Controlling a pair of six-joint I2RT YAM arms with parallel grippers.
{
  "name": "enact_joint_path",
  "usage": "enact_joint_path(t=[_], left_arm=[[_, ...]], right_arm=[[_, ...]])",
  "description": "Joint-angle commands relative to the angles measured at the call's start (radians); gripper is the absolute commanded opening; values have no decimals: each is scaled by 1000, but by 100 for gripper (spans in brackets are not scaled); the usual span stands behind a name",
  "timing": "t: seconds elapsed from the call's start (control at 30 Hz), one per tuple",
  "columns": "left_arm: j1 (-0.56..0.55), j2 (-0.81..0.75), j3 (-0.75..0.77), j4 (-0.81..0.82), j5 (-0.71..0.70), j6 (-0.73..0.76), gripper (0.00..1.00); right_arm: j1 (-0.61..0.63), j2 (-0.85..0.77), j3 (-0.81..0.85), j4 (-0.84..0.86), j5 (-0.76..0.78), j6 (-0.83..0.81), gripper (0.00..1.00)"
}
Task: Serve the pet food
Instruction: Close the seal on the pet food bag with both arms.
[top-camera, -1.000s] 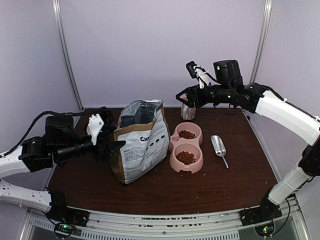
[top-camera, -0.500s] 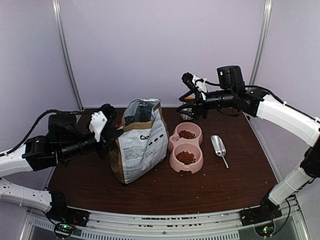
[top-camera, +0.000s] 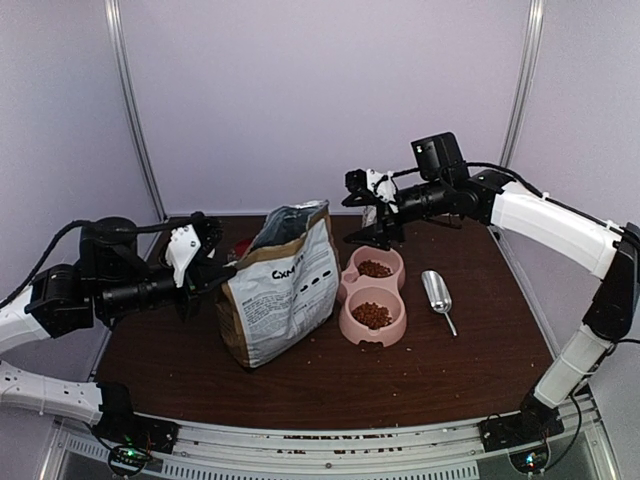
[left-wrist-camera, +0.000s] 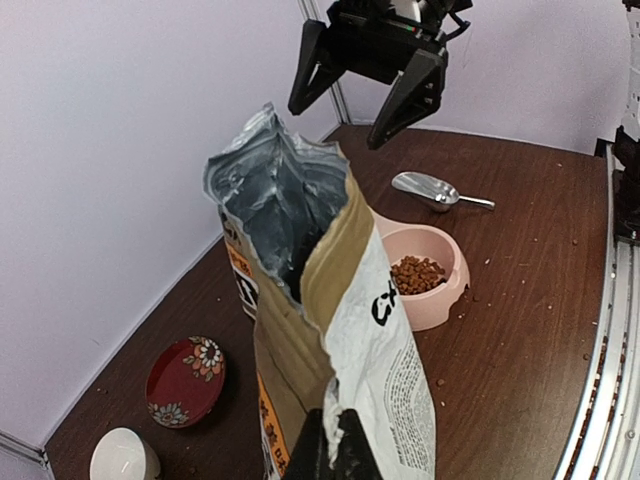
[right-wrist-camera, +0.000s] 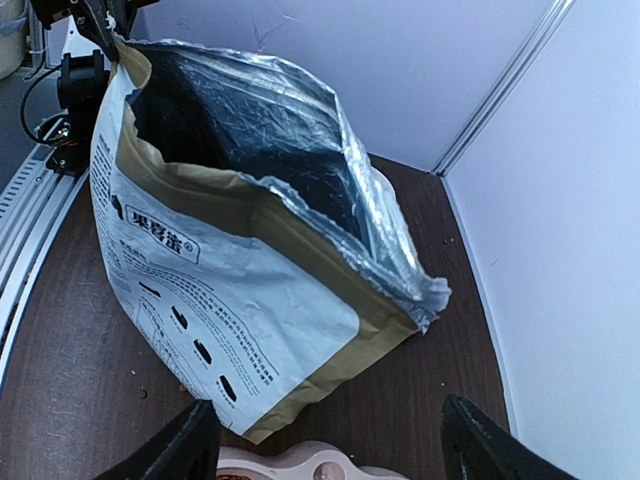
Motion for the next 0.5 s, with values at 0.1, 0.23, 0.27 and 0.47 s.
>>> enact_joint_path(t=[0.1,0.23,0.27,0.47], left_arm=[[1,-31,34,52,76,-6,0],[1,-32,28,57,104,-6,0],[1,-30,29,54,111,-6,0],[1,-34,16,57,132,-5,0]], right_arm=[[-9,62,106,-6,-82,-108,81],[-5,114,186,-77,-133,-134,79],[-2,125,203,-92,-144,-145,78],[28,215,364,-280,-160,-242,70]])
